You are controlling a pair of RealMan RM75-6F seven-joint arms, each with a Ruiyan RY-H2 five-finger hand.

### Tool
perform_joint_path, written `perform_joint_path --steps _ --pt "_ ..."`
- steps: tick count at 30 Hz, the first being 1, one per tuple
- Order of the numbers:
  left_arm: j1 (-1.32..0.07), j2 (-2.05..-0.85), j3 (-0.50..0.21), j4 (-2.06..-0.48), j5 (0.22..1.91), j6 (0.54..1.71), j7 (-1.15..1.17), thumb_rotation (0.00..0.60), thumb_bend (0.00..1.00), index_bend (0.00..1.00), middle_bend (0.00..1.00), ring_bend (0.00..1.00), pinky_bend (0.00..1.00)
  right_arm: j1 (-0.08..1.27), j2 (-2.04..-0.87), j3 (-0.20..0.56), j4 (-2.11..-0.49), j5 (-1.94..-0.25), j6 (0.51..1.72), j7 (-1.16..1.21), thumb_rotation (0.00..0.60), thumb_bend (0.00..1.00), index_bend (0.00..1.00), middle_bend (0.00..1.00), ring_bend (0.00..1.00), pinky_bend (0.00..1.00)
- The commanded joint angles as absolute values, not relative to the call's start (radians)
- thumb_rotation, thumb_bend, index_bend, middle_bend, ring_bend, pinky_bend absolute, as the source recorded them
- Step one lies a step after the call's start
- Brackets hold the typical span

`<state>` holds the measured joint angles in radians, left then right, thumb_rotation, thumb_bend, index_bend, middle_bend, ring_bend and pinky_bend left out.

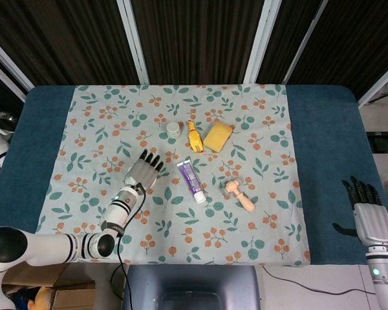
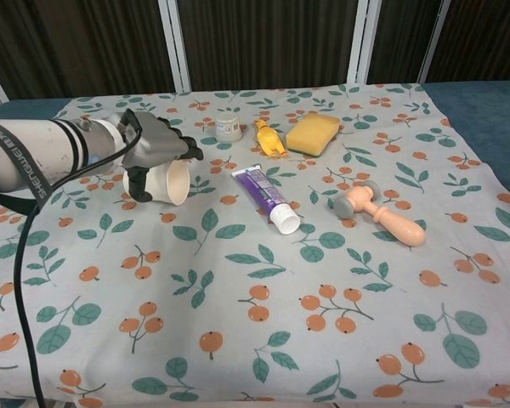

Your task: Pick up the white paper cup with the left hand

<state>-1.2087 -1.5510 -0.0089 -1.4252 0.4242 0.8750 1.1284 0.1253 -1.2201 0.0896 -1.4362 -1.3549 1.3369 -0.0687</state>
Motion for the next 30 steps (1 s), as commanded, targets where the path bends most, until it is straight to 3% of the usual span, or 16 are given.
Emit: perform_joint_path --steps 1,9,14,26,29,30 --pt "-1.216 -1.559 -0.004 -1.413 0.412 0.872 1.126 0.600 0.32 0.01 0.03 0.00 0.00 0.125 -1.219 0.090 -1.439 -1.357 1.341 -0.069 0.600 0.22 0.00 0.00 0.00 0.00" --pt "-1.216 -1.578 0.005 -1.379 0.433 0.875 1.090 0.600 0.36 0.27 0.26 0.00 0.00 0.122 -1.213 0.095 -1.438 -1.345 1.340 -0.059 0.600 0.22 0.00 0.00 0.00 0.00" --pt "-1.203 -1.577 0.007 -1.375 0.473 0.885 1.054 0.600 0.37 0.36 0.36 0.05 0.01 0.120 -1.211 0.095 -1.437 -1.345 1.341 -0.055 0.600 0.22 0.00 0.00 0.00 0.00" --pt "-1.116 -1.496 -0.041 -1.469 0.702 0.954 0.816 0.600 0.37 0.38 0.38 0.08 0.02 0.121 -1.203 0.099 -1.448 -1.345 1.346 -0.061 0.600 0.22 0.00 0.00 0.00 0.00" --pt "-1.024 -1.448 -0.096 -1.512 0.844 1.011 0.555 0.600 0.37 0.37 0.37 0.08 0.04 0.125 -1.200 0.100 -1.459 -1.346 1.343 -0.068 0.600 0.22 0.00 0.00 0.00 0.00" --pt "-0.946 -1.452 -0.122 -1.503 0.910 1.054 0.349 0.600 0.37 0.36 0.36 0.07 0.04 0.125 -1.197 0.096 -1.474 -1.351 1.339 -0.068 0.600 0.22 0.00 0.00 0.00 0.00"
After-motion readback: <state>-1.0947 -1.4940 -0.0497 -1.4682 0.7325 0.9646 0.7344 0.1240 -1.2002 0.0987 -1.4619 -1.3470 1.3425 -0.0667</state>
